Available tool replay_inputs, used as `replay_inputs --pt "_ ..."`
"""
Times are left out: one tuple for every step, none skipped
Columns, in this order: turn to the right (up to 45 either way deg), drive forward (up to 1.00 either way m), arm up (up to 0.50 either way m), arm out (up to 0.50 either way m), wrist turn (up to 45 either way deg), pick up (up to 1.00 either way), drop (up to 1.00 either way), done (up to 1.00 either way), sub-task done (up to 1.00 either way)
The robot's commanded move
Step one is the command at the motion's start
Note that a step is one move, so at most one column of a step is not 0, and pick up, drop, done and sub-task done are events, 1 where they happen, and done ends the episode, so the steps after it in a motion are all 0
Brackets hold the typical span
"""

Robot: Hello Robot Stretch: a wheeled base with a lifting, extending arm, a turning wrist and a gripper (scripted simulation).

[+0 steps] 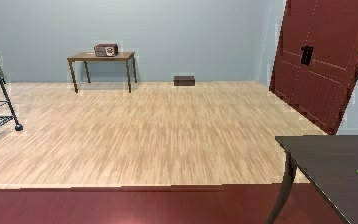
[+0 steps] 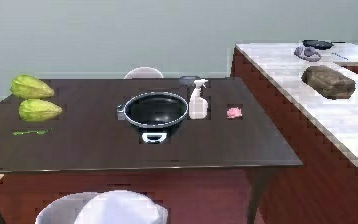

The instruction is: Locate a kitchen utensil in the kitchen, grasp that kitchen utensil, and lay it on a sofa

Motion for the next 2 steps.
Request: replay_inputs --pt "0.0 0.0 0.5 0.0 0.0 0.0 0.0 0.0 0.0" --pt "0.0 0.0 0.38 0.0 0.0 0.0 0.0 0.0 0.0"
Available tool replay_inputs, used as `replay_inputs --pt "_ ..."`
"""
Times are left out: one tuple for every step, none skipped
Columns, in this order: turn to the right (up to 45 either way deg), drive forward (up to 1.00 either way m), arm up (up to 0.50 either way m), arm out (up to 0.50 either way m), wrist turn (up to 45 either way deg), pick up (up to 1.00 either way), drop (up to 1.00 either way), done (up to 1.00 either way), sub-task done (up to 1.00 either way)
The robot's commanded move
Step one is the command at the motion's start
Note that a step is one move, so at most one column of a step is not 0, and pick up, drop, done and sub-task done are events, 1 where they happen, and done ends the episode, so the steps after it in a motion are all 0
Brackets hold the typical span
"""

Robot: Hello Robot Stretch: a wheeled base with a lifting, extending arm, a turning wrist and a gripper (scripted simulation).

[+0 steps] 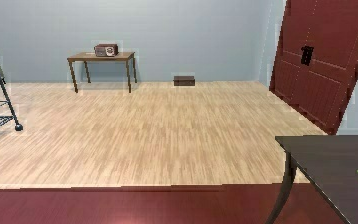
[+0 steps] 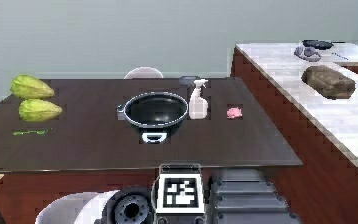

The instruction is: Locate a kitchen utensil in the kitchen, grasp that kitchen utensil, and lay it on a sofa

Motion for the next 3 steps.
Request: replay_inputs --pt "0.0 0.0 0.0 0.34 0.0 0.0 0.0 0.0 0.0" --pt "0.0 0.0 0.0 0.0 45.0 0.0 0.0 0.0 0.0" --pt "0.0 0.0 0.0 0.0 45.0 0.0 0.0 0.0 0.0"
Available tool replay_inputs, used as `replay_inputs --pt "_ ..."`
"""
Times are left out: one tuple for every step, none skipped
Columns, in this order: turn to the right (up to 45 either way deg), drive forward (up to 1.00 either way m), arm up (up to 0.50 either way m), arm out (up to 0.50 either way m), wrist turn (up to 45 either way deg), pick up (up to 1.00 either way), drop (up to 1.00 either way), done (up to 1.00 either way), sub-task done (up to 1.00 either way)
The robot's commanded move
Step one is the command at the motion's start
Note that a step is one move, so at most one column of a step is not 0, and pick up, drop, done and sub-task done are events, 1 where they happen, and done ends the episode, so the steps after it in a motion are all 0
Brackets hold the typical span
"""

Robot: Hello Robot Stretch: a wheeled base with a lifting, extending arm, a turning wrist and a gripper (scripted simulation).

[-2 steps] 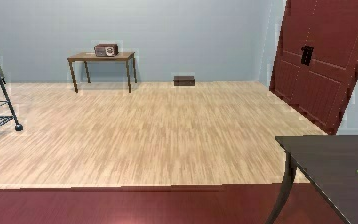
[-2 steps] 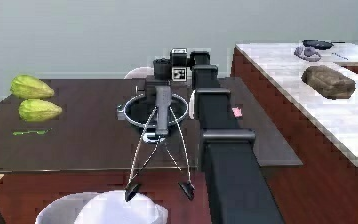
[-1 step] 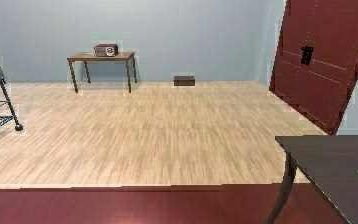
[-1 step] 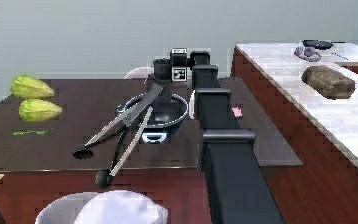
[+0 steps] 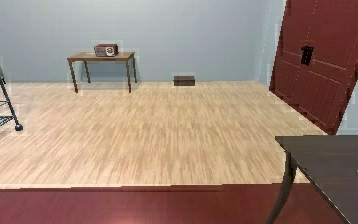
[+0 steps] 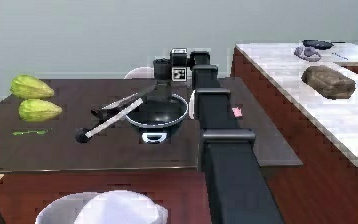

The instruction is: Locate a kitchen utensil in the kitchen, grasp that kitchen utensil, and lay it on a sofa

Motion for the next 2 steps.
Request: replay_inputs --pt "0.0 0.0 0.0 0.0 45.0 0.0 0.0 0.0 0.0" --pt "0.0 0.0 0.0 0.0 24.0 0.0 0.0 0.0 0.0"
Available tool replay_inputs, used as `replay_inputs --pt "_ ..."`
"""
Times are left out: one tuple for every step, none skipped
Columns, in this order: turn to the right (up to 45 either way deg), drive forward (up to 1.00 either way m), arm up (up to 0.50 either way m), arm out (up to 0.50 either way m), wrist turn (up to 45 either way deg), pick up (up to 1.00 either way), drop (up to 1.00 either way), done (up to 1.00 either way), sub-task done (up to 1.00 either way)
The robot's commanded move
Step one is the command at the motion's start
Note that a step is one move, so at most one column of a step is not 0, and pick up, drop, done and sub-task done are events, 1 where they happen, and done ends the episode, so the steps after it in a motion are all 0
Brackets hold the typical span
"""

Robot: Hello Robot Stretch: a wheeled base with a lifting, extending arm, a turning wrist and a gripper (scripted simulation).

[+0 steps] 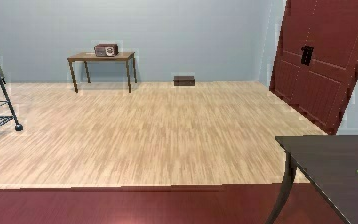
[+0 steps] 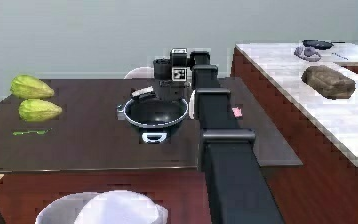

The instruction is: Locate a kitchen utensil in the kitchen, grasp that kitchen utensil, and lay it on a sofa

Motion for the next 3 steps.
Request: replay_inputs --pt "0.0 0.0 -0.22 0.0 0.0 0.0 0.0 0.0 0.0" --pt "0.0 0.0 0.0 0.0 0.0 1.0 0.0 0.0 0.0" --pt "0.0 0.0 0.1 0.0 0.0 0.0 0.0 0.0 0.0"
